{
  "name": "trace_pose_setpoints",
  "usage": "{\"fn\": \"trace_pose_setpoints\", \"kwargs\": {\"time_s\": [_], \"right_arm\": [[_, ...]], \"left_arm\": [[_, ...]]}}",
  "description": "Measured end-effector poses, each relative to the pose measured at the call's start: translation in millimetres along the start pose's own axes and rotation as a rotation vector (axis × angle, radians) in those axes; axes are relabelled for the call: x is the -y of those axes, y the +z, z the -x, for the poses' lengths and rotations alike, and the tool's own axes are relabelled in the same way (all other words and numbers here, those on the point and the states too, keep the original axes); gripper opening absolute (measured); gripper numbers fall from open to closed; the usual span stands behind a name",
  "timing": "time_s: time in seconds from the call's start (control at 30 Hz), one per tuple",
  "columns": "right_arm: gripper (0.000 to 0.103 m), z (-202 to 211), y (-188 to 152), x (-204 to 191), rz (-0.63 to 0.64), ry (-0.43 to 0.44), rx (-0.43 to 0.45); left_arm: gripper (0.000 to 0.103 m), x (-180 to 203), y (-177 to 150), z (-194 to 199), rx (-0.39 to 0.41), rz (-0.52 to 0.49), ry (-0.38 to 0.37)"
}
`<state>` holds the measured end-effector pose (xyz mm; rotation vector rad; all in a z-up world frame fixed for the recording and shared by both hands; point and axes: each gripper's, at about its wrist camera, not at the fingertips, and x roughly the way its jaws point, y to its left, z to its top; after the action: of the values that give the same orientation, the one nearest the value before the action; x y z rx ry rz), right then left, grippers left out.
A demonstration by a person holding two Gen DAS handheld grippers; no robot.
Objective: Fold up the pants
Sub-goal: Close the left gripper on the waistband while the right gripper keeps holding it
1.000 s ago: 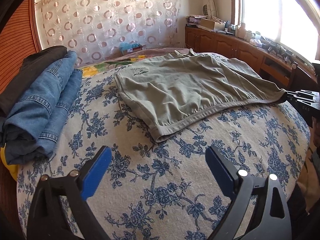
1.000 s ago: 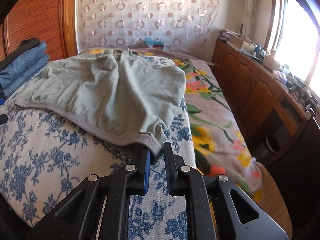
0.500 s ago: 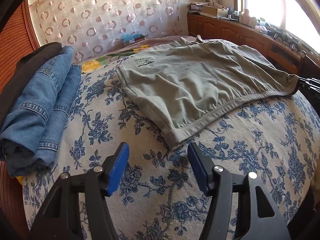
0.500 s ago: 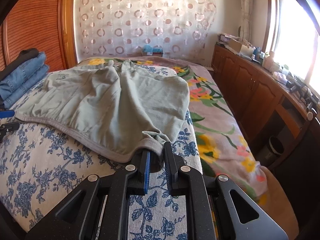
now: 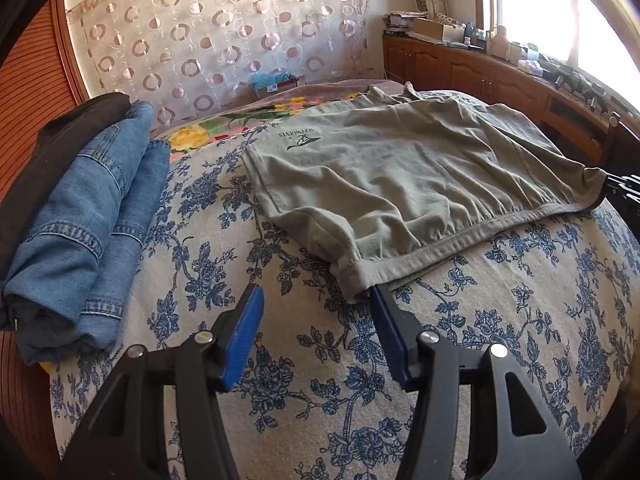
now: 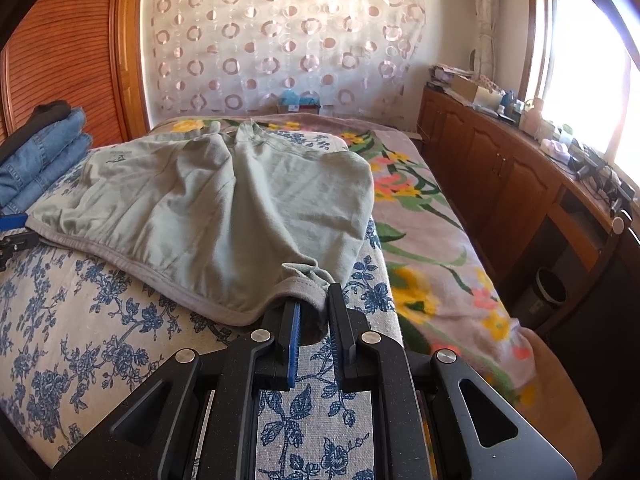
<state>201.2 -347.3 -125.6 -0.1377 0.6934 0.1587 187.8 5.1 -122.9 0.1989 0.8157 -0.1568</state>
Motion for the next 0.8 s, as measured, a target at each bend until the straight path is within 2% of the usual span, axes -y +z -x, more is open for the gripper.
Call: {"fn": "trace_pose_setpoints", "kwargs": {"time_s": [0.17, 0.23, 0.33, 0.6, 0.67, 0.73, 0.8], "right_arm": [[0.01, -0.3, 0.0, 0.7, 0.0, -0.002, 0.001], [0.01, -0.2, 0.1, 0.2, 0.001, -0.001, -0.001], [0.01, -0.1, -0.3, 0.3, 0.001, -0.001, 0.0], [0.01, -0.8, -0.3, 0.7, 0.001, -0.002, -0.001], [0.01, -1.0, -0.4, 1.5, 0.001, -0.004, -0.001], [0.01, -0.8, -0.3, 0.5, 0.0, -0.002, -0.001], [0.01, -0.9, -0.2, 0.3, -0.001, 0.0, -0.001]], "left_arm": [[0.054, -9.3, -0.7, -0.8, 0.009, 0.046, 0.003], [0.045, -8.2, -0.7, 0.7, 0.019, 0.042, 0.003], [0.036, -3.7, 1.6, 2.6, 0.036, 0.028, 0.001], [0.033, 4.4, 10.2, -0.5, 0.047, 0.031, -0.057], [0.026, 4.6, 10.8, 0.7, 0.049, 0.037, -0.072], [0.015, 4.8, 9.6, 2.7, 0.051, 0.04, -0.086], [0.009, 5.3, 7.9, 5.1, 0.052, 0.043, -0.106]]}}
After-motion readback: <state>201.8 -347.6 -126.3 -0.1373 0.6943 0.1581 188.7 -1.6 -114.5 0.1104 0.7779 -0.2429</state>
